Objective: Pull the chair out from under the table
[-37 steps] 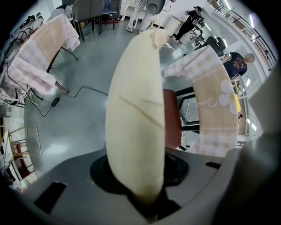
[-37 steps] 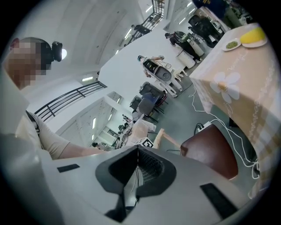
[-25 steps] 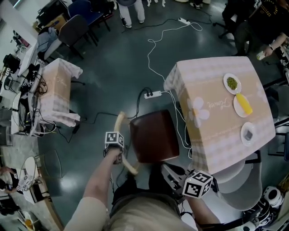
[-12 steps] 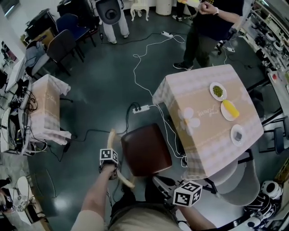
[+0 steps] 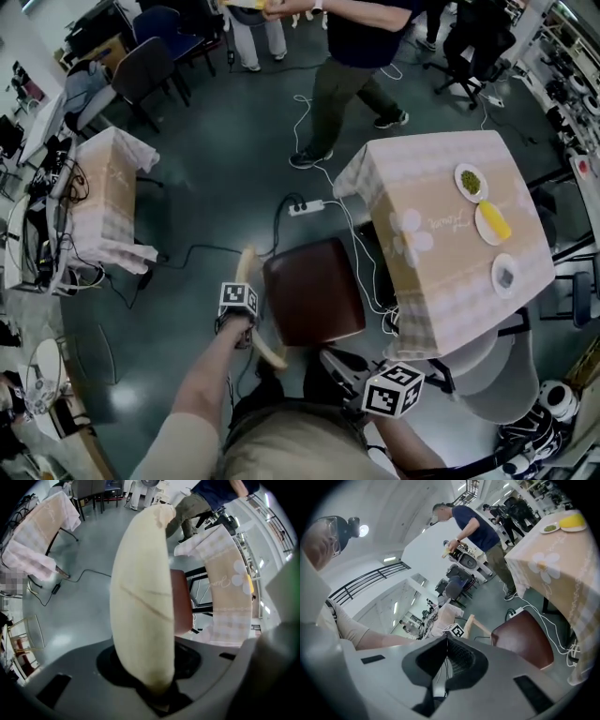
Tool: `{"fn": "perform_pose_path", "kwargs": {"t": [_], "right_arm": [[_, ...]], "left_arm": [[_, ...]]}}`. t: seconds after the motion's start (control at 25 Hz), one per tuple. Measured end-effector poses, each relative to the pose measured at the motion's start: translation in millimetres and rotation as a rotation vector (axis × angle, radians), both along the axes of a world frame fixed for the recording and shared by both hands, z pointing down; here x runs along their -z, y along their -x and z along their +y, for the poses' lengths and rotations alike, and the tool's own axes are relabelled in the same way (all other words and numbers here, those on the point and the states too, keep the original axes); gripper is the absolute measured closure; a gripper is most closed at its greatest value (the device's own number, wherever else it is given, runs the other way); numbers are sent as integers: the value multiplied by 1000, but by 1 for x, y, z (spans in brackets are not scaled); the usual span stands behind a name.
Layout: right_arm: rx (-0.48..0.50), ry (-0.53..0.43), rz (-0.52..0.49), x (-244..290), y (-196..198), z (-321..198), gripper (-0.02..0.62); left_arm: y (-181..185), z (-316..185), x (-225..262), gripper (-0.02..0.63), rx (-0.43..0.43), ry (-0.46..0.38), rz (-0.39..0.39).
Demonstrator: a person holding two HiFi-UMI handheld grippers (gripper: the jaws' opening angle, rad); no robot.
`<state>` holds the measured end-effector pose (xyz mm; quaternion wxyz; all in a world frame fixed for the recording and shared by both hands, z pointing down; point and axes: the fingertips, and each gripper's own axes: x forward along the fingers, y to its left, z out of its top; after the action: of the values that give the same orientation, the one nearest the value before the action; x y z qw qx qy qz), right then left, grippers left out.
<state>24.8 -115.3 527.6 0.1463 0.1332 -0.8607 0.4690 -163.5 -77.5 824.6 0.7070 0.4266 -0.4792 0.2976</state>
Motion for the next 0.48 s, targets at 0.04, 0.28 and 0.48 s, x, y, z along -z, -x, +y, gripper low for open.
{"fn": "perform_pose_path", "kwargs": {"t": [0.04, 0.28, 0.48], "right_arm": [[-1, 1, 3, 0, -1, -1, 584], [10, 4, 9, -3, -5, 1, 584], [27, -2, 11, 0, -2, 1, 584]], "left_arm": [[0, -1, 0, 459, -3, -2, -1], [0, 5, -1, 459, -7, 1, 4], [3, 10, 1, 459, -3, 7, 3]]}}
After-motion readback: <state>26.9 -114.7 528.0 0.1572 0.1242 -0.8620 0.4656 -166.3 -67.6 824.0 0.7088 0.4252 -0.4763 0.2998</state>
